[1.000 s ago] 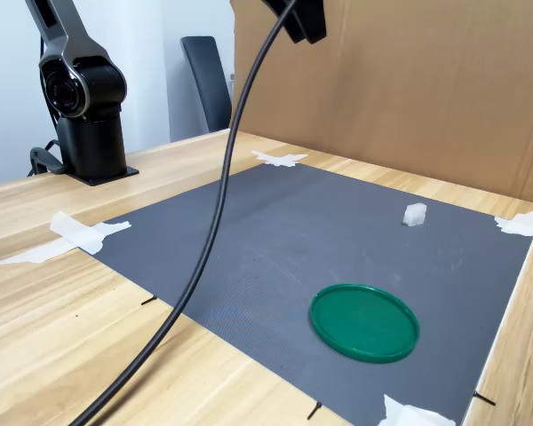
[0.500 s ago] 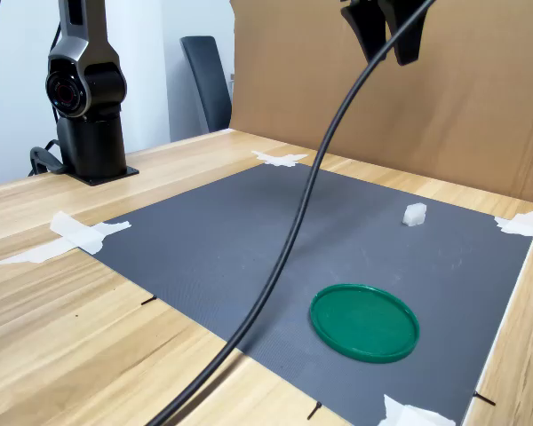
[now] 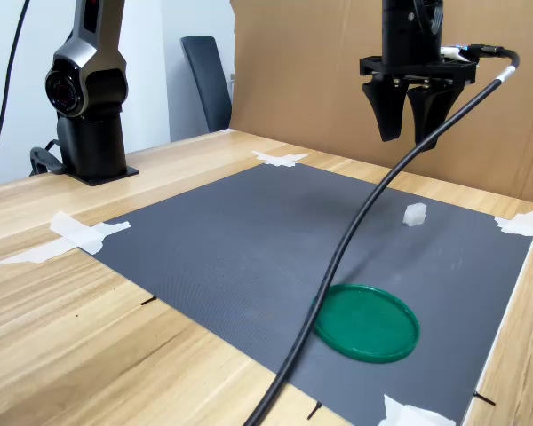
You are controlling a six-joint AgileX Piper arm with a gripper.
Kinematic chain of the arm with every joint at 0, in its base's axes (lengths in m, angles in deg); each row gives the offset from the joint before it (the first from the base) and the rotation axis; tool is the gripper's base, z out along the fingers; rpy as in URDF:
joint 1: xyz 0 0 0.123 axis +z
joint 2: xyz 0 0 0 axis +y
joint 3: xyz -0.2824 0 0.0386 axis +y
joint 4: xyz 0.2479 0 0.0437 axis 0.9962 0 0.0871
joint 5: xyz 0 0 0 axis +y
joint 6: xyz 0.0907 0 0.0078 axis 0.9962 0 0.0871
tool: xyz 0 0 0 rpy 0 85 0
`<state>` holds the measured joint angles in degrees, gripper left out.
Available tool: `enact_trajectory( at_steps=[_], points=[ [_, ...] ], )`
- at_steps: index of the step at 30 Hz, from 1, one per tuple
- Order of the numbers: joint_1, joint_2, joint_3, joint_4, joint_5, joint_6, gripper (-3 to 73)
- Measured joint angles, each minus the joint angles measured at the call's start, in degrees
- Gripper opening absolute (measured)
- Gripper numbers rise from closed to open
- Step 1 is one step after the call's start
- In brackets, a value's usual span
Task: Grasp a white terminal and put it in the green lid.
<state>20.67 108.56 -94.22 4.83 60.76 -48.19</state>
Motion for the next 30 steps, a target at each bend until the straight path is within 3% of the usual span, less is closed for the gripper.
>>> enact_trajectory(
  at_steps=[6,14,30],
  points=[
    [0.13,5.72,-6.18,1.14,0.01,0.18,56.4],
    [3.99,11.14,-6.36,-4.83,0.3,1.51,56.4],
    [4.04,14.68,-6.36,-6.31,-3.28,4.05,56.4]
  ],
)
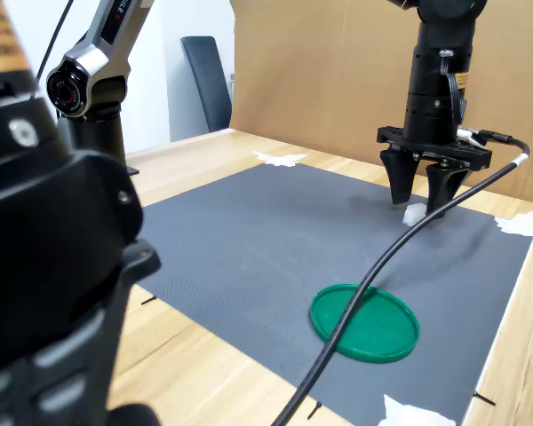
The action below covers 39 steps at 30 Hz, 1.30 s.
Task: Grasp a white terminal and put it in the green lid.
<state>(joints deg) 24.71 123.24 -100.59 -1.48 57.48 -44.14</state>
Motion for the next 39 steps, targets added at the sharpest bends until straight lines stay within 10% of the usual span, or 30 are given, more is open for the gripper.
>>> enact_trajectory(
  at_steps=[8,20,39],
  points=[
    [0.0,0.31,0.0,-0.07,-0.81,3.38,51.9],
    [0.0,1.61,0.0,-1.31,0.2,5.58,8.9],
    [-10.74,-10.54,-3.98,1.8,5.46,5.55,8.9]
  ],
)
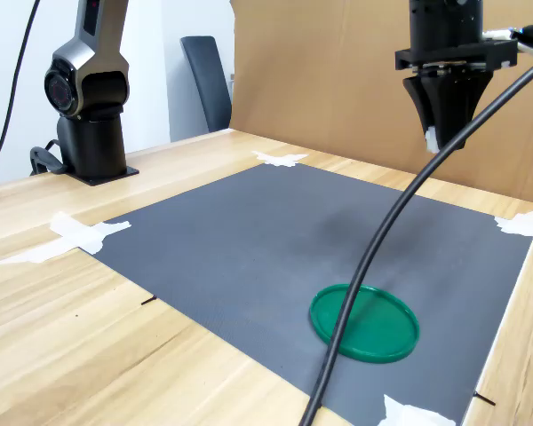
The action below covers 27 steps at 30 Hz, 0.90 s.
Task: Grasp a white terminal and put it in the green lid.
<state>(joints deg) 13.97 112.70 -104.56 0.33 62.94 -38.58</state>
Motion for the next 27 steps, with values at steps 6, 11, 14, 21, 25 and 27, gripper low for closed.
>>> enact_trajectory(
  at_steps=[6,11,14,21,25,27],
  points=[
    [-7.05,-3.29,0.0,4.03,3.26,-1.3,8.9],
    [-12.77,-4.52,0.0,5.78,5.49,-2.59,8.9],
    [-14.11,-4.85,0.0,6.14,6.48,-3.09,8.9],
    [-19.32,-7.59,0.07,9.91,7.35,-7.22,8.9],
    [-20.54,-10.22,1.53,9.54,7.35,-9.47,8.9],
    [-20.54,-12.48,6.47,9.59,7.29,-12.36,8.9]
  ],
)
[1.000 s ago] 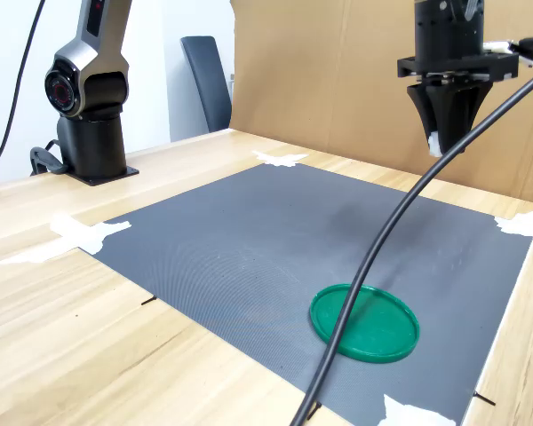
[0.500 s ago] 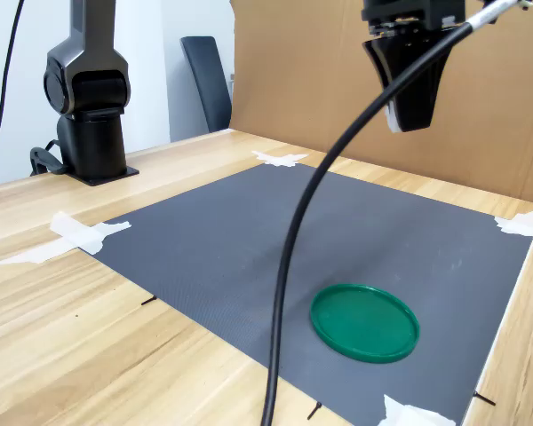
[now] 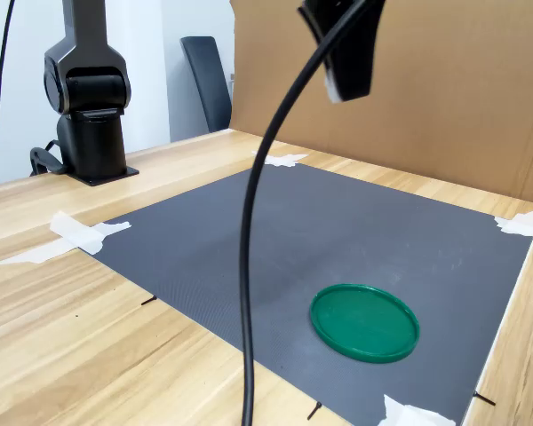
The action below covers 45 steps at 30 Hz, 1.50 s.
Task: Grasp a white terminal and put it in the green lid.
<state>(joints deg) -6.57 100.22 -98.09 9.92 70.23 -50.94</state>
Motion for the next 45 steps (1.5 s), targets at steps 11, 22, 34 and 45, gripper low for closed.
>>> enact_trajectory(
  at_steps=[11,22,34,45],
  points=[
    [0.0,-5.2,19.81,-2.86,-14.32,-1.62,8.9],
    [0.0,6.33,9.63,-6.27,-17.28,5.67,8.9],
    [0.0,11.58,5.01,-7.69,-15.57,6.35,8.9],
    [0.0,12.82,3.85,-5.1,-16.24,6.35,8.9]
  ],
)
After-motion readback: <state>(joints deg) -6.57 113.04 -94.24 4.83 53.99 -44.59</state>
